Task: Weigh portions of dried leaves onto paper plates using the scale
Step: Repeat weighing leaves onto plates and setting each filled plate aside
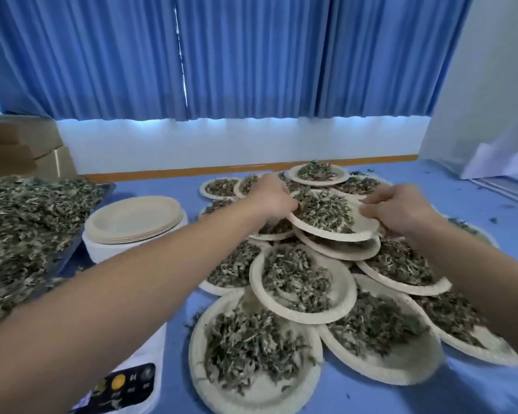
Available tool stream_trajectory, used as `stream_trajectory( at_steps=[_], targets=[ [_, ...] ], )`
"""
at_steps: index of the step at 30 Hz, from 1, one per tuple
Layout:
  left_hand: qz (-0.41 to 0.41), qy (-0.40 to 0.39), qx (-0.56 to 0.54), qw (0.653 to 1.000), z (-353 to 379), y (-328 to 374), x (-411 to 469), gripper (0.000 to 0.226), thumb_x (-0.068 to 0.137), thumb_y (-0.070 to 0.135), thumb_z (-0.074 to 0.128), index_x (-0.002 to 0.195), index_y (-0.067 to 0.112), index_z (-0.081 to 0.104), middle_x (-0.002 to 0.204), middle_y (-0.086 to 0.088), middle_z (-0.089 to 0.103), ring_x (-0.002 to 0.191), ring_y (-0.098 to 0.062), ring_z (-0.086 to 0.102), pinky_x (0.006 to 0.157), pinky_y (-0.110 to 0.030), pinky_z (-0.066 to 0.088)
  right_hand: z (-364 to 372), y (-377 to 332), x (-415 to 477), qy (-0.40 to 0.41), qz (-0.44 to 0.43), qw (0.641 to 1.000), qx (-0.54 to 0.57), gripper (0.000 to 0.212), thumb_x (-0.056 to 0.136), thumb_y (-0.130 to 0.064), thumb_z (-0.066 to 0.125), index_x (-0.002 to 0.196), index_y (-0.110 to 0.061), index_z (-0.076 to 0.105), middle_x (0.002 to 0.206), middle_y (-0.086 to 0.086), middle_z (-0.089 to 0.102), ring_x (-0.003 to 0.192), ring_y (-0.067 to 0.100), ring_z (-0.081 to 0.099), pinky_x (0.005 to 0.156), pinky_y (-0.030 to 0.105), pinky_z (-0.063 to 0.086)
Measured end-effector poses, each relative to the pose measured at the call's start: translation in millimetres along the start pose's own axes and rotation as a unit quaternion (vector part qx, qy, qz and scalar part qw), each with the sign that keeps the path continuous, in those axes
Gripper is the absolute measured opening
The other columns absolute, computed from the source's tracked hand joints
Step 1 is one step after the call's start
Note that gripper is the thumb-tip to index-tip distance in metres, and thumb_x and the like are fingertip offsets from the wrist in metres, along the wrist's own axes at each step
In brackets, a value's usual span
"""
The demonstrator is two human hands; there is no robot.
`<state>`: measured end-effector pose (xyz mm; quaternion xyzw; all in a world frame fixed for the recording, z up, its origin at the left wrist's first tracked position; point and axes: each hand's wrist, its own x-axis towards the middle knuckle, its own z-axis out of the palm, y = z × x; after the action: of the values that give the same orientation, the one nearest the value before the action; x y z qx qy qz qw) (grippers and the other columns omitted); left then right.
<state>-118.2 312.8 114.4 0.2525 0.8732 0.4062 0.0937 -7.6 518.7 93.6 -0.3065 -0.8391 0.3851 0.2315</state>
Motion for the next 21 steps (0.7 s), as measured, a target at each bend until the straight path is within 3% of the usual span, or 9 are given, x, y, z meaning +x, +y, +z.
stream_trajectory(
  at_steps=[3,6,9,11,13,15,17,21],
  targets=[
    [0.004,-0.012,0.039,0.999,17,15,30,0.008,0.095,0.008,0.062,0.101,0.004,0.066,0.092,-0.014,0.064,0.07,-0.024,0.051,0.06,-0.032,0.041,-5,12,32,0.016,0.001,1.0,-0.016,0.009,0.085,-0.017,0.083,0.086,-0.015,0.074,0.062,0.005,0.062,0.039,0.012,0.048,0.046,0.023,0.038],
    [0.003,0.012,0.052,0.999,27,19,54,0.023,0.094,0.009,0.064,0.115,0.0,0.067,0.096,-0.013,0.068,0.067,-0.025,0.054,0.058,-0.034,0.042,-4,14,59,0.022,-0.003,0.999,-0.036,0.014,0.084,-0.02,0.084,0.077,-0.017,0.072,0.069,0.004,0.068,0.054,0.015,0.055,0.053,0.024,0.043],
    [-0.02,0.04,0.034,0.998,31,16,69,0.025,0.09,0.009,0.069,0.113,0.0,0.066,0.105,-0.016,0.07,0.079,-0.028,0.062,0.065,-0.032,0.045,4,13,77,0.026,-0.002,0.997,-0.075,0.018,0.084,-0.023,0.083,0.074,-0.011,0.073,0.065,0.01,0.069,0.053,0.019,0.055,0.055,0.027,0.045],
    [-0.041,0.039,0.027,0.998,32,9,74,0.021,0.09,0.009,0.069,0.109,-0.001,0.066,0.098,-0.014,0.07,0.077,-0.028,0.064,0.062,-0.031,0.043,9,10,84,0.03,0.001,0.995,-0.092,0.019,0.084,-0.02,0.079,0.083,-0.001,0.076,0.068,0.016,0.07,0.055,0.022,0.057,0.059,0.033,0.053],
    [-0.052,0.037,0.028,0.998,29,2,75,0.012,0.09,0.01,0.066,0.097,0.001,0.061,0.078,-0.009,0.06,0.062,-0.022,0.054,0.053,-0.028,0.04,14,7,87,0.045,-0.007,0.993,-0.105,0.024,0.084,-0.017,0.075,0.092,0.005,0.075,0.07,0.018,0.067,0.061,0.025,0.056,0.064,0.039,0.055],
    [-0.053,0.044,0.025,0.997,26,-5,75,0.008,0.09,0.011,0.062,0.093,0.005,0.058,0.071,-0.007,0.051,0.055,-0.019,0.045,0.049,-0.026,0.034,17,4,84,0.062,-0.029,0.991,-0.118,0.018,0.084,-0.015,0.072,0.09,0.001,0.075,0.076,0.018,0.07,0.065,0.029,0.058,0.063,0.036,0.05],
    [-0.044,0.059,0.006,0.997,22,-14,75,0.01,0.092,0.013,0.061,0.097,0.004,0.061,0.076,-0.008,0.053,0.06,-0.022,0.046,0.054,-0.028,0.034,20,0,76,0.078,-0.056,0.987,-0.126,0.009,0.084,-0.014,0.067,0.085,-0.01,0.075,0.078,0.012,0.071,0.07,0.03,0.062,0.063,0.033,0.047],
    [-0.009,0.061,-0.015,0.998,7,-31,66,0.009,0.094,0.014,0.06,0.086,0.011,0.063,0.086,-0.01,0.054,0.072,-0.02,0.05,0.061,-0.032,0.035,34,-21,52,0.099,-0.128,0.979,-0.127,0.015,0.088,-0.015,0.06,0.087,-0.019,0.074,0.073,0.0,0.066,0.071,0.026,0.06,0.066,0.029,0.043]
  ],
)
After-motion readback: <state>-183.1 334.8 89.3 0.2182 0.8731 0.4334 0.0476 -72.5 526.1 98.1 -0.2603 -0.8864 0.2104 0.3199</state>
